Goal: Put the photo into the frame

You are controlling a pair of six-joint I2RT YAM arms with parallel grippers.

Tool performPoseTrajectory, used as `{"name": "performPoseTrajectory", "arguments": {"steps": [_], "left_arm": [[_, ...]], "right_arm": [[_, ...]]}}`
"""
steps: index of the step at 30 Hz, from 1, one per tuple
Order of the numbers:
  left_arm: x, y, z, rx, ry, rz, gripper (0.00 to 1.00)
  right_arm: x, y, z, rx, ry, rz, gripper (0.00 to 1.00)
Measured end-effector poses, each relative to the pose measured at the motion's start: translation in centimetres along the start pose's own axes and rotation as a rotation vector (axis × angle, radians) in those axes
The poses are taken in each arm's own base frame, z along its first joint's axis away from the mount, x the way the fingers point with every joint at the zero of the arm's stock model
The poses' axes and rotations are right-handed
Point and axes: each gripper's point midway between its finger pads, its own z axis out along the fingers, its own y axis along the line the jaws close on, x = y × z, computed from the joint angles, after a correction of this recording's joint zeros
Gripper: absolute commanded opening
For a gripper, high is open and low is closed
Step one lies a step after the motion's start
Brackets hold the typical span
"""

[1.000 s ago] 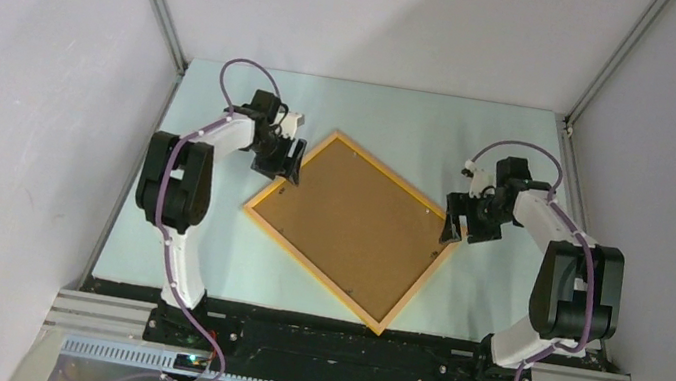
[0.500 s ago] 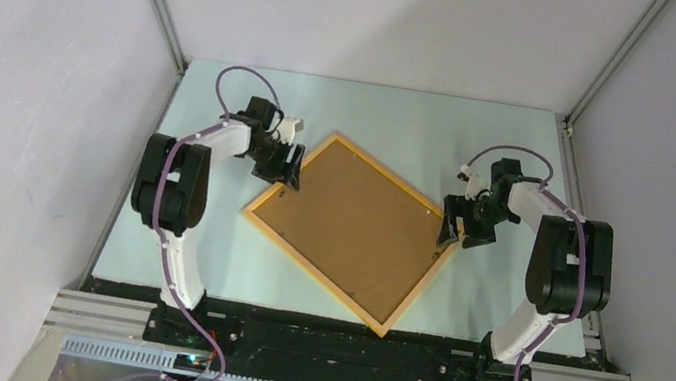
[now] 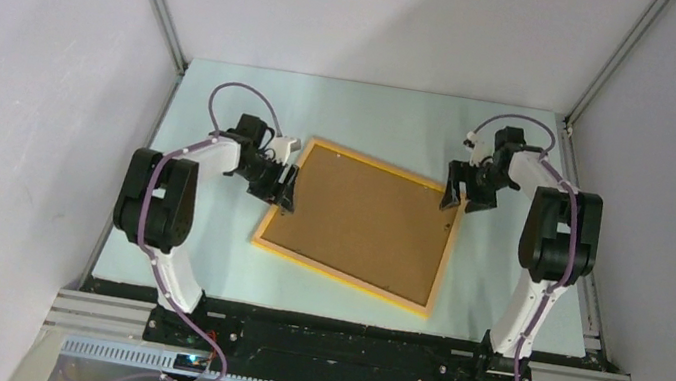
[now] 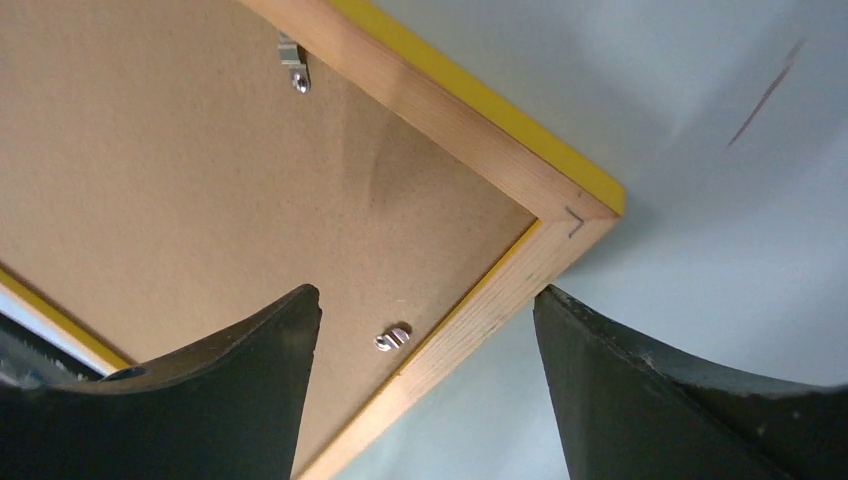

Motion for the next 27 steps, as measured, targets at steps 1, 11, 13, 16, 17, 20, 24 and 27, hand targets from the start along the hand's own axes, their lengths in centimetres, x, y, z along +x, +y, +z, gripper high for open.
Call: {"name": "performPoseTrajectory", "arguments": {"steps": [1,11,13,16,17,20,24,27], "left_arm": [[0.4,-0.2,-0.1,0.006,0.004,0.004,0.72],[2.0,-1.1,-0.1,-0.009,0.037,0.035,0.7],[2.0,-1.0,-0.1,-0.026,0.04,0.034,0.69],[2.0,-0.8,0.0,-0.059,0.048,0.039,0.67],[2.0,-0.8,0.1,-0.07,0.05,0.039,0.67],[2.0,-0.7,0.2,-0.11,0.052,0.055,0.65],[2.1,-0.6,0.4,-0.177,0.051,0.096,0.58],[2.1,-0.6,0.5,-0.21,0.055,0.105,0.52]], "right_arm": [[-1.1,-0.2,0.1,0.002,-0.015,-0.007,0.81],[-5.7,0.3,0.1,-0.026,-0.097,-0.04,0.8],[-5.7,0.3,0.2,-0.031,-0.104,-0.041,0.8],[-5.6,0.3,0.1,-0.039,-0.116,-0.04,0.79],[-5.5,0.1,0.0,-0.044,-0.122,-0.037,0.79],[-5.3,0.0,-0.2,-0.062,-0.131,-0.024,0.79],[-4.6,-0.9,-0.5,-0.069,-0.129,0.009,0.79],[-3.8,-1.6,-0.5,-0.066,-0.116,0.036,0.78]]}}
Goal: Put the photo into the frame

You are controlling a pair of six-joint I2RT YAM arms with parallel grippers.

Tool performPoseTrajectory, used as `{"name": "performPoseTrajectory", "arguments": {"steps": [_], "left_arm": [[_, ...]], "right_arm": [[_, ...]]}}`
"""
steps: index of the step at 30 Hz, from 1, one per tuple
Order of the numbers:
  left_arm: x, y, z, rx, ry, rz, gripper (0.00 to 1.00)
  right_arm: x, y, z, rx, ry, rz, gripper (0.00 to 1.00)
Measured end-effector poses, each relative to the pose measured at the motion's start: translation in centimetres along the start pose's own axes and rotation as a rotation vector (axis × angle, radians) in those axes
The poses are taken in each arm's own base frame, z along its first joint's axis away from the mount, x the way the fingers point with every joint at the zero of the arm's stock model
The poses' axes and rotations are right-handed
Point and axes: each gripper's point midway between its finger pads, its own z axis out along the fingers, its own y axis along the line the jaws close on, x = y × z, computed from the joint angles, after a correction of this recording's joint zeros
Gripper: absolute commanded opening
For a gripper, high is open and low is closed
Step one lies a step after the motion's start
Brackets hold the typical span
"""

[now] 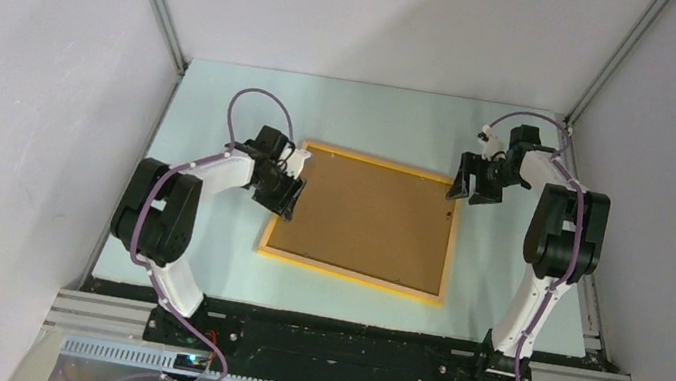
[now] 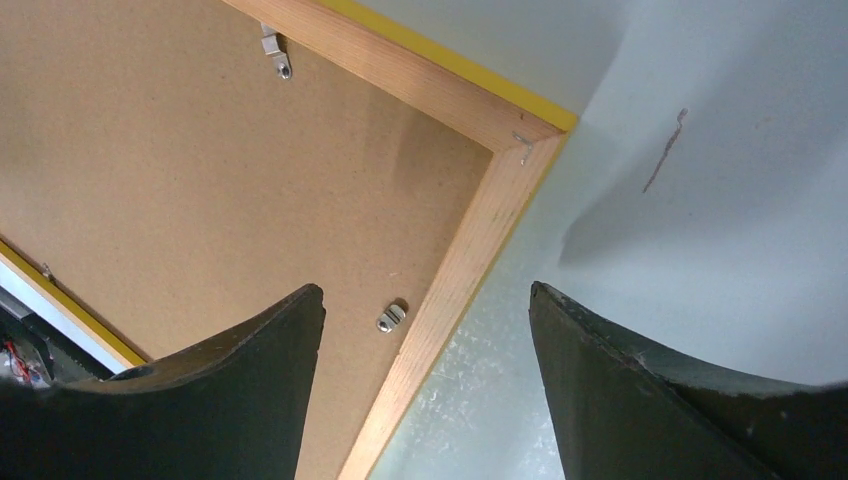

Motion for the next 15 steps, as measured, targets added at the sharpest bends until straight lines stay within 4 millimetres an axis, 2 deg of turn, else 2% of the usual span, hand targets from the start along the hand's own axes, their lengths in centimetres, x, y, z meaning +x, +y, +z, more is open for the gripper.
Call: {"name": "performPoseTrajectory", "arguments": {"steps": [7,15], "left_arm": [[-0.01,0.1,-0.08,-0.029,0.002,-0.007,0.41],[0.0,0.29,-0.23,-0.048,-0.007,-0.007,0.33]], "right_arm": [[0.19,0.06,-0.02,-0.011,0.003,0.007,0.77],[0.19,0.25,0.03,-0.018,0.003,0.006,0.77]]}}
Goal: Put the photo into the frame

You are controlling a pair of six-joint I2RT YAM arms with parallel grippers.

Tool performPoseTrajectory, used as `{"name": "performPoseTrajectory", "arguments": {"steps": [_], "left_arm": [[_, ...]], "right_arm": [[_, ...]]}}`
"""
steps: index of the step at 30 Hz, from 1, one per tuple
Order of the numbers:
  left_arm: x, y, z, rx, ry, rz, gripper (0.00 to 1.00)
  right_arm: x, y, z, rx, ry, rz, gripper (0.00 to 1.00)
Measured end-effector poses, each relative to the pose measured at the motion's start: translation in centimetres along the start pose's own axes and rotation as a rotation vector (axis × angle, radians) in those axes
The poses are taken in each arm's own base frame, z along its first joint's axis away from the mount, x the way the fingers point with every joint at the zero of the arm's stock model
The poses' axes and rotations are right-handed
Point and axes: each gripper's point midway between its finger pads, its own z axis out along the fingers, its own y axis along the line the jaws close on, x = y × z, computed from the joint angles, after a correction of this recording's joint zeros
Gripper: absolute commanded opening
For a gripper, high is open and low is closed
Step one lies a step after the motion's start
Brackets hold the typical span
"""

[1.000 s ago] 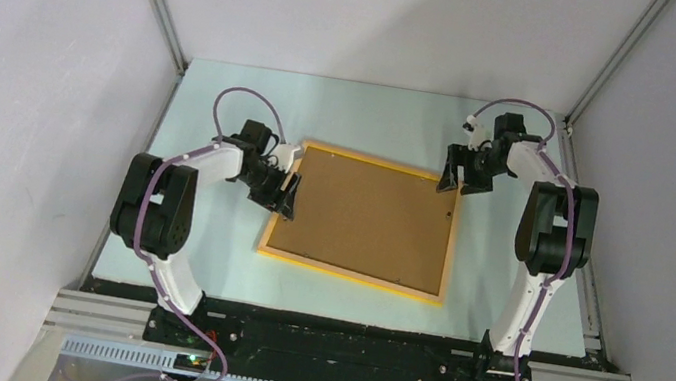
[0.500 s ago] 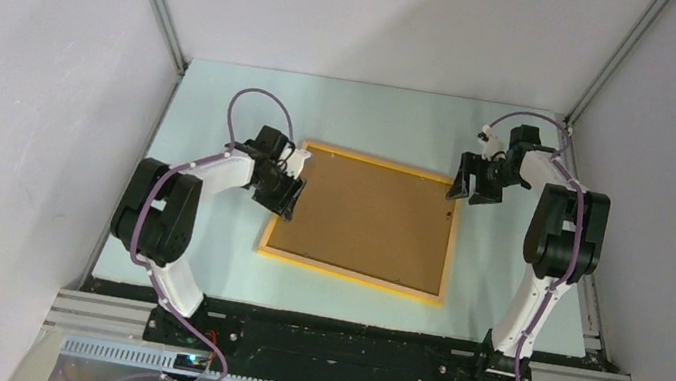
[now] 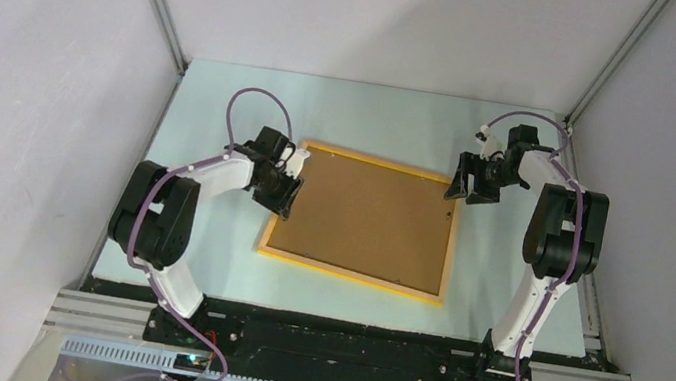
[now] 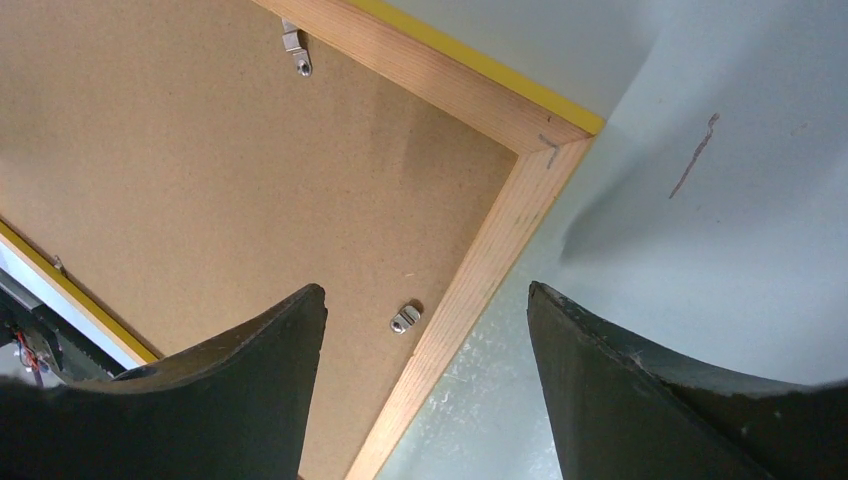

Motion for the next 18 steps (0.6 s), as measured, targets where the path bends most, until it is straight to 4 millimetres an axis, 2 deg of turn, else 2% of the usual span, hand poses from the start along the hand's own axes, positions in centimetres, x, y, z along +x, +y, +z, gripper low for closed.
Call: {"name": "performPoseTrajectory", "arguments": {"steps": [5,10,18], "left_arm": [[-0.03,0.14,-0.16,-0.015,-0.013,0.007,0.3],[-0.01,0.25,-0.25,-0.025,-0.014,0.015,0.23],[0.0,0.51,-0.37,-0.039,-0.017,0.027,0.19]], "right_arm": [[0.01,0.0,0.0,0.0,0.0,0.0,0.77],[0.01,0.01,0.0,0.0,0.0,0.0,0.77],[0.0,0.12,0.0,-0.007,0.0,0.0,0.77]]}}
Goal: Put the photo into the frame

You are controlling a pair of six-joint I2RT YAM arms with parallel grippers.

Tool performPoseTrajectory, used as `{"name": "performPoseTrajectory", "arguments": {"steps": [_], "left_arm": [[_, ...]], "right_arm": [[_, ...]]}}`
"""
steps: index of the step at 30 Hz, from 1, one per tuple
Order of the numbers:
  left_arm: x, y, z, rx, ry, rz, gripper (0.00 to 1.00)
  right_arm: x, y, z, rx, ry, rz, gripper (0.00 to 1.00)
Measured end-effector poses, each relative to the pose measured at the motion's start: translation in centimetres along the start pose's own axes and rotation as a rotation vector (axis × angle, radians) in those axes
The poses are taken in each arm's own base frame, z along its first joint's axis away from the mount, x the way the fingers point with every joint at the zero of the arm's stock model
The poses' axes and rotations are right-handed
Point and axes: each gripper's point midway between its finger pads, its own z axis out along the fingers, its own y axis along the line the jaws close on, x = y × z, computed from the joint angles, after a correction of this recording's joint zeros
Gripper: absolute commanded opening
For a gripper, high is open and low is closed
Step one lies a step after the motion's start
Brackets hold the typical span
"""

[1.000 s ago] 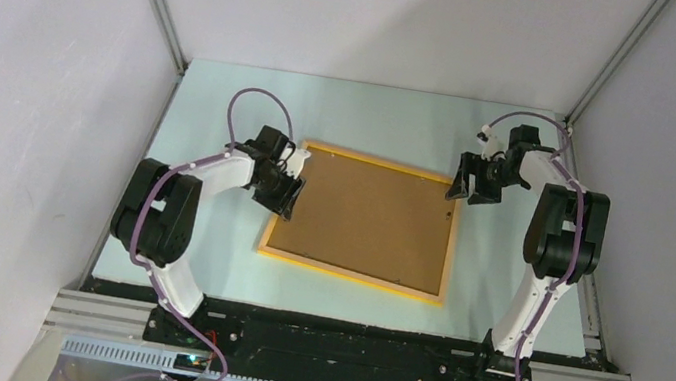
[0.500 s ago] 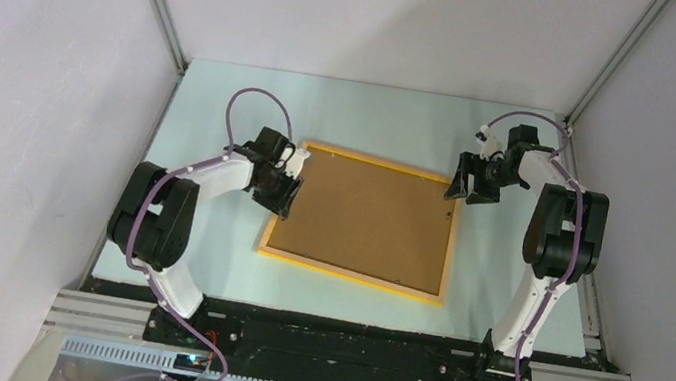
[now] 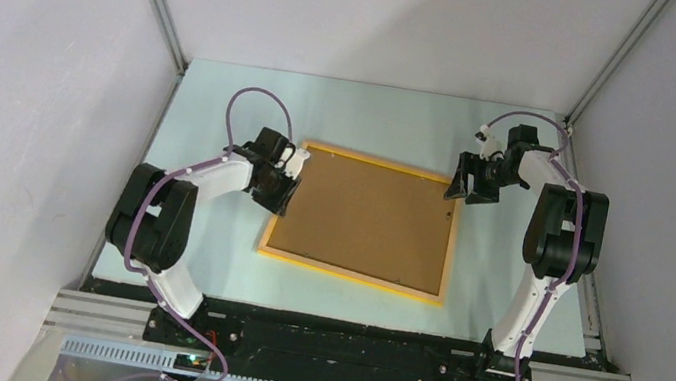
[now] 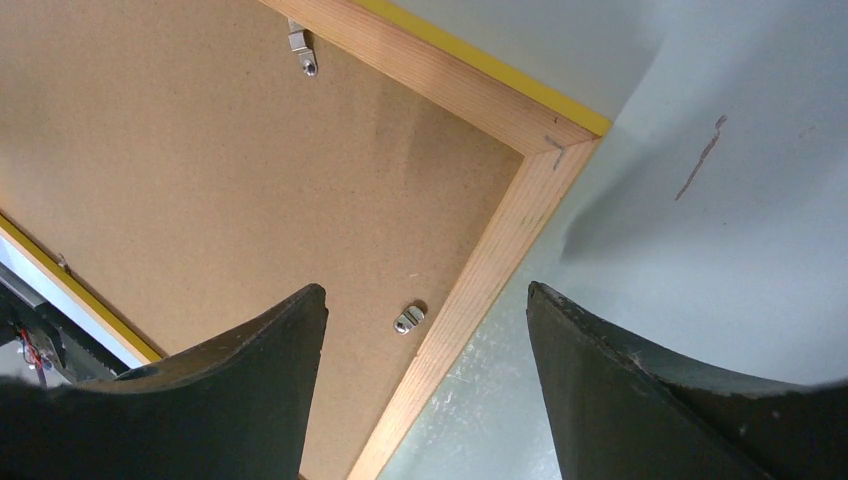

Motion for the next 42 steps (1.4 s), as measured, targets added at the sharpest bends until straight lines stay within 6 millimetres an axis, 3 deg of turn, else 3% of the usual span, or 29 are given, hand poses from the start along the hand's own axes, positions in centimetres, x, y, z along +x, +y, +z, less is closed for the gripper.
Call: {"name": "performPoseTrajectory", "arguments": {"steps": [10,18,22,27,33,36,42], "left_arm": [[0.0,0.2,-0.1,-0.011,-0.002,0.005,0.16],[0.0,0.4,-0.1,-0.023,-0.005,0.017,0.49],[-0.1,0.5,-0.2,-0.031,-0.014,0.027,0.6],[0.2,0.5,-0.3,-0.03,-0.009,0.031,0.69],[0.5,0.9,-0.9,-0.035,0.0,0.012,0.71],[-0.3,1.5,-1.4,-0.043,-0.013,-0.002,0.71],[-4.7,2.5,-2.0,-0.036,-0.09,-0.045,0.7]], "right_arm": [[0.0,0.0,0.0,0.0,0.0,0.0,0.76],[0.0,0.0,0.0,0.0,0.001,0.0,0.77],[0.0,0.0,0.0,0.0,0.001,0.003,0.77],[0.5,-0.2,-0.1,0.001,0.01,0.014,0.77],[2.0,-0.4,-0.4,0.018,0.038,0.03,0.77],[3.0,-0.3,-0.9,0.038,0.049,0.026,0.77],[4.2,-0.1,-2.0,0.069,0.048,0.008,0.77]]}}
